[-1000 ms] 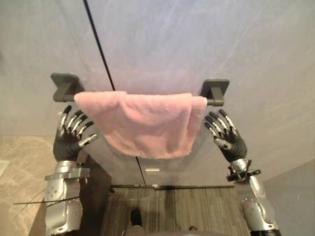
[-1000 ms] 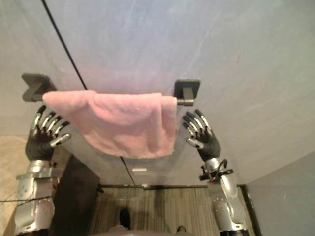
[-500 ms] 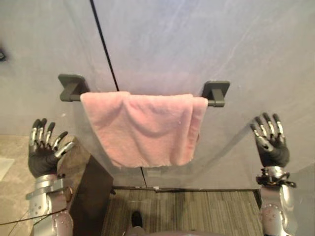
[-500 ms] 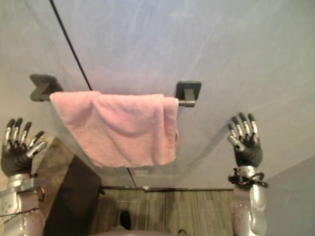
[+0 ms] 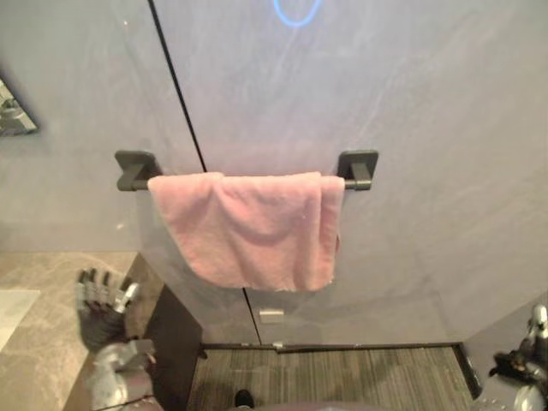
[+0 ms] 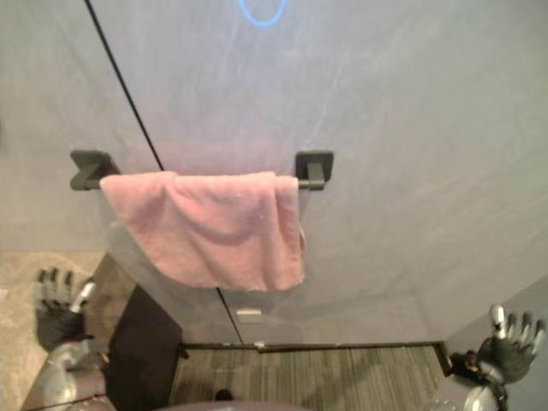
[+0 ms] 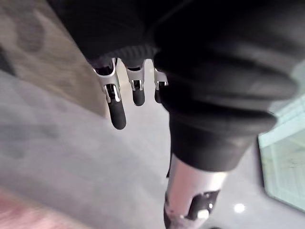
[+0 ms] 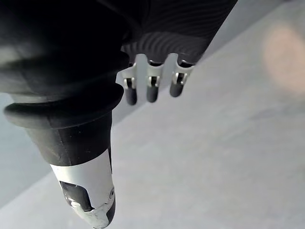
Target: Organize washtable
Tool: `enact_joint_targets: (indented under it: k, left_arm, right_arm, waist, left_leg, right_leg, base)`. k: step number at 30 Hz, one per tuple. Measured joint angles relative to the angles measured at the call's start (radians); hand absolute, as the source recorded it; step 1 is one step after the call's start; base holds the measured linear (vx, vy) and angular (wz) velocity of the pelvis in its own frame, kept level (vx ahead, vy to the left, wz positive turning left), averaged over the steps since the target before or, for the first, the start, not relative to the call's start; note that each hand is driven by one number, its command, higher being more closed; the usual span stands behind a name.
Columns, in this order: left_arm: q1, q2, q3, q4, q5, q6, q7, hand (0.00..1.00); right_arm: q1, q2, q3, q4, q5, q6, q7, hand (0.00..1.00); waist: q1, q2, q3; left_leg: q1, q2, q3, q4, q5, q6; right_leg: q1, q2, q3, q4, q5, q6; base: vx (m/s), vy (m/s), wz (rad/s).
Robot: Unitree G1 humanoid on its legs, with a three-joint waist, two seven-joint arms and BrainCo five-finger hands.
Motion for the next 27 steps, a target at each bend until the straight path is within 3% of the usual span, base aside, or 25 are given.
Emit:
enact_joint_targets:
  k: [6,11,15,18,21,23,25,27]
  left_arm:
    - [0.015,-0.015,-0.036,0.269,-0.041,0.015,0.006,0.00]
    - [0.012,-0.014,-0.002,0.463,-0.081,0.019,0.033,0.00]
    - [-0.005,-0.014,0.116,0.666,-0.108,0.007,0.115,0.00]
    - [-0.040,-0.021,0.211,0.797,-0.105,-0.002,0.157,0.00]
    - [-0.070,-0.027,0.241,0.927,-0.034,0.017,0.164,0.00]
    - [-0.077,-0.027,0.241,0.997,0.094,0.079,0.153,0.00]
    - [-0.076,-0.021,0.244,1.012,0.201,0.119,0.131,0.00]
    - [-0.077,-0.016,0.241,1.014,0.255,0.127,0.113,0.00]
  right_arm:
    - [0.016,0.032,0.004,0.350,0.006,0.026,-0.029,0.00]
    - [0.009,0.035,0.072,0.588,0.006,0.070,-0.024,0.00]
    - [0.034,0.036,0.130,0.656,-0.004,0.088,-0.020,0.00]
    - [0.040,0.032,0.171,0.742,-0.101,0.114,-0.019,0.00]
    - [0.039,0.028,0.204,0.799,-0.245,0.157,-0.013,0.00]
    - [0.034,0.028,0.208,0.820,-0.339,0.180,0.001,0.00]
    - [0.030,0.027,0.204,0.820,-0.410,0.185,0.022,0.00]
    - [0.027,0.022,0.204,0.827,-0.435,0.186,0.041,0.00]
  waist:
    - [0.002,-0.001,-0.001]
    - [0.006,-0.022,0.000]
    - [0.008,-0.031,0.003]
    - [0.013,-0.044,0.012]
    - [0.029,-0.056,0.013]
    - [0.033,-0.059,0.012]
    - [0.031,-0.062,0.012]
    - [0.031,-0.063,0.014]
  left_leg:
    - [0.013,0.001,0.100,0.000,0.000,0.001]
    - [0.029,-0.001,0.122,0.000,0.000,0.001]
    - [0.036,-0.001,0.130,0.000,-0.003,0.005]
    - [0.040,-0.002,0.128,0.000,-0.005,0.006]
    - [0.040,-0.005,0.120,0.000,-0.010,0.003]
    - [0.038,-0.006,0.118,-0.001,-0.012,0.000]
    - [0.039,-0.005,0.116,-0.001,-0.015,-0.004]
    - [0.039,-0.005,0.117,-0.001,-0.018,-0.008]
  right_leg:
    - [0.006,-0.029,-0.027,0.034,-0.020,0.014]
    - [0.008,-0.039,-0.025,0.063,-0.040,0.016]
    - [0.015,-0.039,-0.029,0.058,-0.051,0.009]
    - [0.032,-0.039,-0.042,0.044,-0.049,0.006]
    - [0.043,-0.039,-0.050,0.030,-0.049,0.006]
    - [0.043,-0.039,-0.050,0.028,-0.053,0.002]
    - [0.043,-0.038,-0.050,0.028,-0.057,0.004]
    - [0.043,-0.038,-0.049,0.027,-0.059,0.004]
  base:
    - [0.00,0.010,0.14]
    - [0.00,0.000,0.00]
    - [0.04,-0.022,-0.03]
    - [0.05,-0.021,0.07]
    - [0.05,-0.023,0.07]
    - [0.04,-0.018,0.01]
    - [0.05,-0.029,-0.01]
    - [0.05,-0.028,-0.02]
